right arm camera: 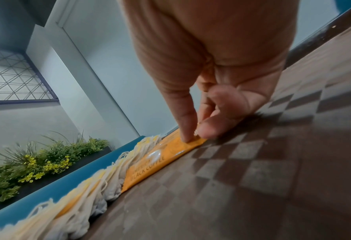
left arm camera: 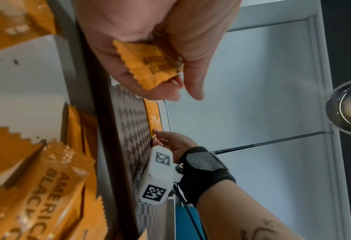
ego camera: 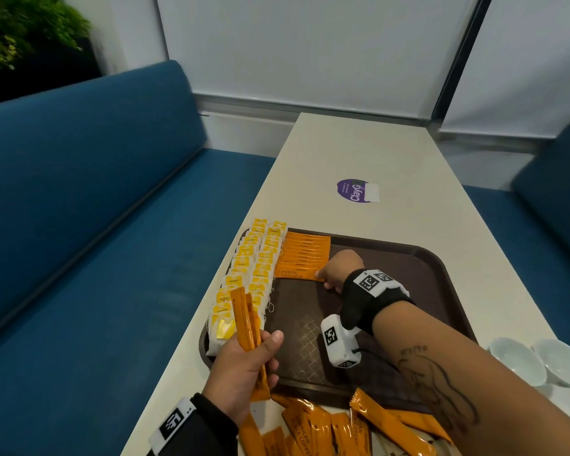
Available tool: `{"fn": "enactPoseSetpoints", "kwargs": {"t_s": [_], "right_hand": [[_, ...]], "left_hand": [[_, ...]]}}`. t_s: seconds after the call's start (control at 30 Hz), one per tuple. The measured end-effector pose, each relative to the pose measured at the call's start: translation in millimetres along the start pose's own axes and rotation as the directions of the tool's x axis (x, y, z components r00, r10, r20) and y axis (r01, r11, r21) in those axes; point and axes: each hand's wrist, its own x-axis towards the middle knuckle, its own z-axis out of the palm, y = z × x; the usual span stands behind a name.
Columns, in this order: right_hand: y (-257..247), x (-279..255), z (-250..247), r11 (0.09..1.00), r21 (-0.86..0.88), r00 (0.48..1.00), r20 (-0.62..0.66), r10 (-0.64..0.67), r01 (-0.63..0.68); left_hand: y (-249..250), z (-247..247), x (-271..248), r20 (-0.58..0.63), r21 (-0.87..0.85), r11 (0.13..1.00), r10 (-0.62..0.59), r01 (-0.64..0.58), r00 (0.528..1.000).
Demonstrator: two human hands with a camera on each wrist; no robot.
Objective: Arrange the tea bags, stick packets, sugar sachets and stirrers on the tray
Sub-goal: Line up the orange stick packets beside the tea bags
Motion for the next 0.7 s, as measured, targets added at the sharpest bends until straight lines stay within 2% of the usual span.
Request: {"fn": "enactPoseSetpoints", "kwargs": {"t_s": [0.2,0.27,0.33,0.37,0.43,0.5,0.57,0.63,0.7], "right_hand": [[7,10,6,0.992,0.120,0.998,-0.039,-0.043,0.047],[11,11,7,0.983,0.128,0.985,-0.128,-0.116,0.133],[15,1,4,0.950,0.142,0.946,-0.209,-0.246,0.278],[17,-11,2,0.916,0.178,0.924,-0.207,-0.323,0.360],[19,-44,-1,0.838,0.288,0.885,-0.085,-0.459,0.462],[22,-77,-2,0.795,0.403,0.833,0.126,-0.539,0.453],[26,-98,1,0.778,0.447,0.771,0.254,-0.584,0.442],[32,-111,4,0.764,0.452,0.744,0.274,-0.609,0.460],[38,-116,7,0.751,0.470,0.756,0.231,-0.612,0.464]], "left_hand": [[2,2,-3,0.056,-0.041,0.999,-0.026,0.028,0.998],[3,2,-5,0.073,-0.051,0.998,-0.034,0.038,0.997],[4,2,-6,0.096,-0.048,0.998,-0.032,0.037,0.995],[4,1,-6,0.107,-0.036,0.999,-0.026,0.030,0.994],[5,2,-6,0.132,0.001,1.000,-0.017,0.017,0.991],[5,3,-7,0.163,0.035,0.999,-0.018,0.012,0.986],[5,8,-10,0.198,0.062,0.998,-0.027,0.015,0.980],[6,12,-14,0.231,0.072,0.997,-0.034,0.018,0.972],[8,13,-16,0.256,0.059,0.998,-0.044,0.030,0.966]]}}
